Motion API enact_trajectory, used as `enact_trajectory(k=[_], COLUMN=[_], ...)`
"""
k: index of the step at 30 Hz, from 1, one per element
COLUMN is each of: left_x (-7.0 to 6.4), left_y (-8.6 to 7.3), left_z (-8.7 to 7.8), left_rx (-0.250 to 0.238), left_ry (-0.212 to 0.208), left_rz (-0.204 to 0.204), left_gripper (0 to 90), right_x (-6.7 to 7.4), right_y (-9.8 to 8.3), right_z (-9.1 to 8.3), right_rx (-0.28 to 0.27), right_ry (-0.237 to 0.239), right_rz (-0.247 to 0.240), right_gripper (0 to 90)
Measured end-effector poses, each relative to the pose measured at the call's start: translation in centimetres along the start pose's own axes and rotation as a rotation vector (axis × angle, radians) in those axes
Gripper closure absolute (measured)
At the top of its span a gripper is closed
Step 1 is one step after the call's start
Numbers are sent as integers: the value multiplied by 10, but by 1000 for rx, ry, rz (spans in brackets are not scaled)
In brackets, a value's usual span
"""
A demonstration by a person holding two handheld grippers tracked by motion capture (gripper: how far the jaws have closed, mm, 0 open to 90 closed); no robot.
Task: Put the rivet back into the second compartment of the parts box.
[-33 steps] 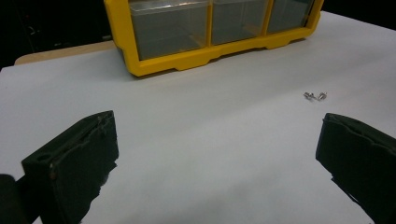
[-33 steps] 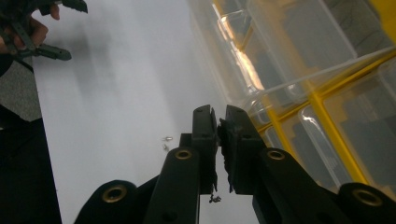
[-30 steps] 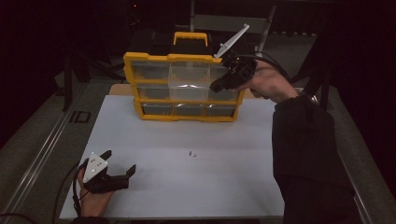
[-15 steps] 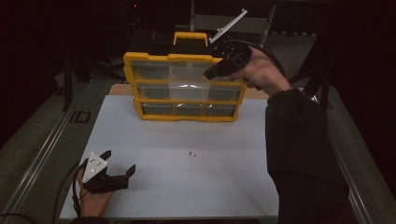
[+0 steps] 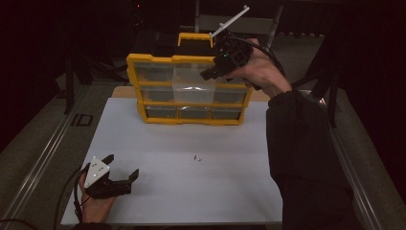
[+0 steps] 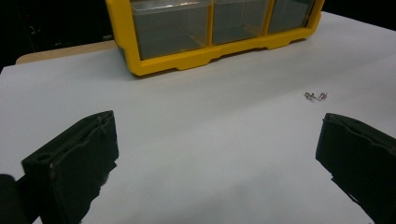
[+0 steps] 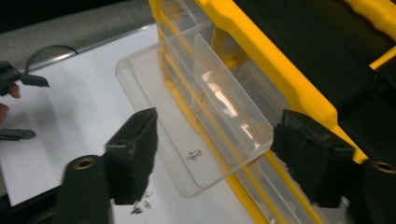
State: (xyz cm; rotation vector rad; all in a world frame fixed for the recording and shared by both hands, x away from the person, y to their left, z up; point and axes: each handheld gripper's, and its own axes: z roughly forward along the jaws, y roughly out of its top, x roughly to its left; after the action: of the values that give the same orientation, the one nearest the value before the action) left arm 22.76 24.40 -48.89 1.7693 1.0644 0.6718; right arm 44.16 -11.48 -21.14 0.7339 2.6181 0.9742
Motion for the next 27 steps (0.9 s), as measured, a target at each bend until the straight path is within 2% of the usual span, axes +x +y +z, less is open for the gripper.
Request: enact_trajectory(k=[5, 18, 27], left_x=[0, 0, 0], left_y=[0, 0, 0], left_z=[0, 0, 0], left_rx=[1, 2, 3], left_ry=[-1, 2, 3], left_rz=[0, 0, 1], left_gripper=[0, 0, 0], right_x=[4, 6, 18], right_y=[-5, -29, -50], right_z=[1, 5, 12], right_rx=[10, 1, 3], right_ry=[-14, -1, 14], right_rz=[-18, 9, 4], right_gripper=[142, 94, 81])
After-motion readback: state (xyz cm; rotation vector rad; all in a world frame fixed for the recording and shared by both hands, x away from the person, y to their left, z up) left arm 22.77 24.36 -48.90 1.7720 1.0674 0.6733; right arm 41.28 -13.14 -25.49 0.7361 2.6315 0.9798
